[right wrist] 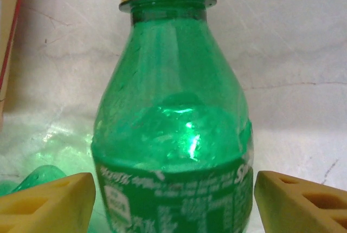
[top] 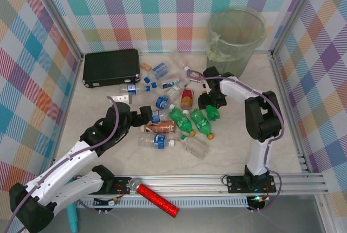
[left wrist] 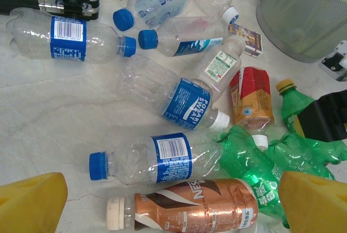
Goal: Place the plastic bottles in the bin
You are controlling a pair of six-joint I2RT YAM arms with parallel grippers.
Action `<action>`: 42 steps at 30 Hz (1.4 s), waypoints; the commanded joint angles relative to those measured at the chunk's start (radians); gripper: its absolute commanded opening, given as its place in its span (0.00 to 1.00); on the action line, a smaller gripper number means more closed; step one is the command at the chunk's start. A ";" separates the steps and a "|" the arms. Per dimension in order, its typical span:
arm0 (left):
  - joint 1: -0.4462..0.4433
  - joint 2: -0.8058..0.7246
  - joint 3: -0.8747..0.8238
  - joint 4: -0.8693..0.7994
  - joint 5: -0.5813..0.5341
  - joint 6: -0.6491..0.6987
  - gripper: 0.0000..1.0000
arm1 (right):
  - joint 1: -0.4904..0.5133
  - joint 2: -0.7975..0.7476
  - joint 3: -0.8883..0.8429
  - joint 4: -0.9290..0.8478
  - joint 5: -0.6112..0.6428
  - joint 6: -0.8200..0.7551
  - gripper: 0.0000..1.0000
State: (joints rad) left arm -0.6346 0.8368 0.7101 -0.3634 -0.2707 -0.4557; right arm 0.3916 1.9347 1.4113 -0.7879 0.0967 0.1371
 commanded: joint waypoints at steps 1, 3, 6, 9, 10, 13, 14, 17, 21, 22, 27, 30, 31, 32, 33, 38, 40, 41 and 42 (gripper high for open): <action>-0.010 -0.001 0.016 0.006 0.004 0.007 1.00 | -0.005 0.037 0.037 -0.028 0.000 -0.022 0.76; -0.010 -0.002 0.017 0.002 0.002 0.009 0.99 | -0.005 0.047 0.045 -0.028 0.010 -0.025 0.75; -0.010 -0.004 0.020 0.002 -0.003 0.014 1.00 | -0.005 0.055 0.048 -0.027 0.016 -0.031 0.72; -0.010 -0.001 0.023 0.002 -0.008 0.014 1.00 | -0.004 0.050 0.048 -0.028 0.023 -0.031 0.65; -0.010 0.000 0.024 0.001 -0.012 0.012 0.99 | -0.003 0.039 0.045 -0.026 0.021 -0.027 0.62; -0.010 -0.006 0.028 -0.006 -0.021 0.007 1.00 | -0.002 -0.023 0.023 -0.004 0.031 -0.030 0.59; -0.009 -0.012 0.028 -0.005 -0.025 0.005 1.00 | 0.000 -0.043 0.016 0.002 0.035 -0.033 0.58; -0.009 -0.029 0.030 -0.011 -0.033 0.000 1.00 | 0.005 -0.118 0.000 0.018 0.038 -0.034 0.57; -0.010 -0.063 0.028 -0.018 -0.048 -0.006 1.00 | 0.027 -0.229 -0.018 0.027 0.041 -0.036 0.56; -0.009 -0.071 0.026 -0.017 -0.052 -0.006 0.99 | 0.034 -0.262 -0.021 0.031 0.043 -0.037 0.56; -0.009 -0.097 0.032 -0.016 -0.066 -0.009 0.99 | 0.039 -0.430 -0.001 0.071 0.031 -0.038 0.57; -0.010 -0.102 0.039 -0.010 -0.057 -0.008 0.99 | 0.039 -0.485 0.066 0.085 0.044 -0.044 0.56; -0.010 -0.103 0.041 -0.008 -0.055 -0.009 1.00 | 0.040 -0.495 0.095 0.092 0.051 -0.046 0.56; -0.010 -0.104 0.041 -0.003 -0.054 -0.010 0.99 | 0.039 -0.501 0.121 0.103 0.061 -0.054 0.56; -0.009 -0.107 0.041 0.001 -0.052 -0.010 1.00 | 0.038 -0.504 0.142 0.117 0.064 -0.067 0.56; -0.009 -0.093 0.051 0.024 -0.019 0.005 1.00 | 0.005 -0.443 0.315 0.183 0.054 -0.119 0.58; -0.009 -0.086 0.060 0.019 -0.018 0.006 0.99 | -0.029 -0.373 0.418 0.184 0.046 -0.108 0.58; -0.010 -0.085 0.063 0.017 -0.018 0.008 1.00 | -0.044 -0.344 0.463 0.187 0.048 -0.105 0.58; -0.009 -0.087 0.066 0.014 -0.020 0.011 1.00 | -0.058 -0.309 0.509 0.195 0.058 -0.101 0.58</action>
State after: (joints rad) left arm -0.6346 0.7521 0.7383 -0.3611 -0.3038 -0.4557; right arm 0.3706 1.5501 1.8317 -0.6445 0.1467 0.0494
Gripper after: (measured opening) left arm 0.996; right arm 0.580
